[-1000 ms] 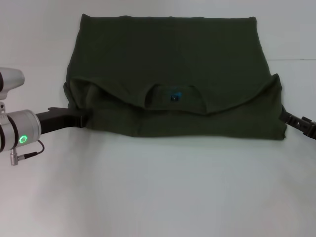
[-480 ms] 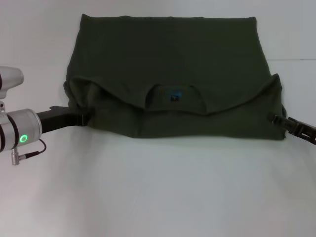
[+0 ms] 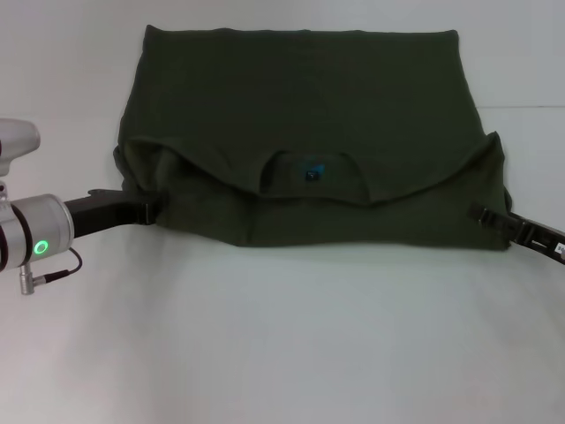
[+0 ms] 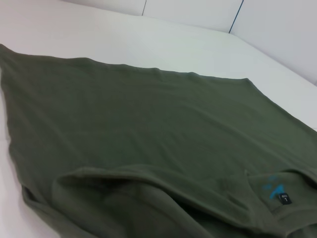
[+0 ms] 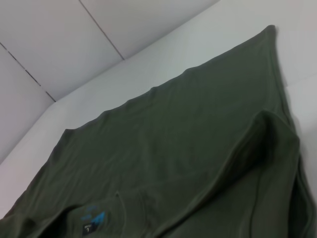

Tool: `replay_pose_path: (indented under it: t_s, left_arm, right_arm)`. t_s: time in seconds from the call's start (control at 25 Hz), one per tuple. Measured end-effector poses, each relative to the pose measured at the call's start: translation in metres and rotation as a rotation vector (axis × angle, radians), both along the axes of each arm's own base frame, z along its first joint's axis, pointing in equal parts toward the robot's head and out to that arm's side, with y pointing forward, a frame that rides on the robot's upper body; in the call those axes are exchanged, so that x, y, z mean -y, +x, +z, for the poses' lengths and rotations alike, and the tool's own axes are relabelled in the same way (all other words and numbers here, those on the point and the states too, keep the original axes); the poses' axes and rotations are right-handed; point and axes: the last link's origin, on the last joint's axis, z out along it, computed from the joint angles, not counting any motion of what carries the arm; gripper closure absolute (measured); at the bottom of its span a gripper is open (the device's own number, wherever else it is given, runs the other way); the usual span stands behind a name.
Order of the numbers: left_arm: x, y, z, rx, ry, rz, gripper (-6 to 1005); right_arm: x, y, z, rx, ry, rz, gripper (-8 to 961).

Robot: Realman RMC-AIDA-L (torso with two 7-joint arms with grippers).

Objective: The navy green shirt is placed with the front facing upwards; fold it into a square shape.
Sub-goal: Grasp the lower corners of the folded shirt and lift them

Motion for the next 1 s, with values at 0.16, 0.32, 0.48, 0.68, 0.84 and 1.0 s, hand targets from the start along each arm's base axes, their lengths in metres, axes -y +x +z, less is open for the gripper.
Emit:
replay_pose_path:
  t_s: [0.16,0.32,0.48,0.68,0.84,1.0]
  left_arm:
    - [0.0000,0.0007,-0.0007,0.002,0.000,-0.001,967]
    - [0.0000,0.0009,-0.0010,0.002,-0.001,-0.001,967]
    - [0.0003,0.0014,-0.0012,0.005,-0.003,-0.003,967]
    - [0.0006,0.0015,-0.0013,0.007,-0.004,-0.004,966]
    - [0.0007,0.0015,-0.0013,0.008,-0.004,-0.003,966]
    - [0.0010,0.0016,-0.0015,0.009,-0.006,-0.005,966]
  right_arm:
    - [-0.0001,-0.0013,-0.0032,-0.004,-0.009,0.000,12]
    - [-0.0008,-0.0036,-0.0060,-0.003,-0.022,0.007,13]
    - [-0.0010,-0.0062,-0.0098,-0.005,-0.039,0.014,13]
    - [-0.0008,-0.0061,-0.0101,-0.006,-0.040,0.013,13]
    - [-0.0007,-0.0050,-0.0092,-0.016,-0.040,-0.001,14]
    - [-0.0001,-0.0022,-0.0083,-0.015,-0.036,-0.017,56]
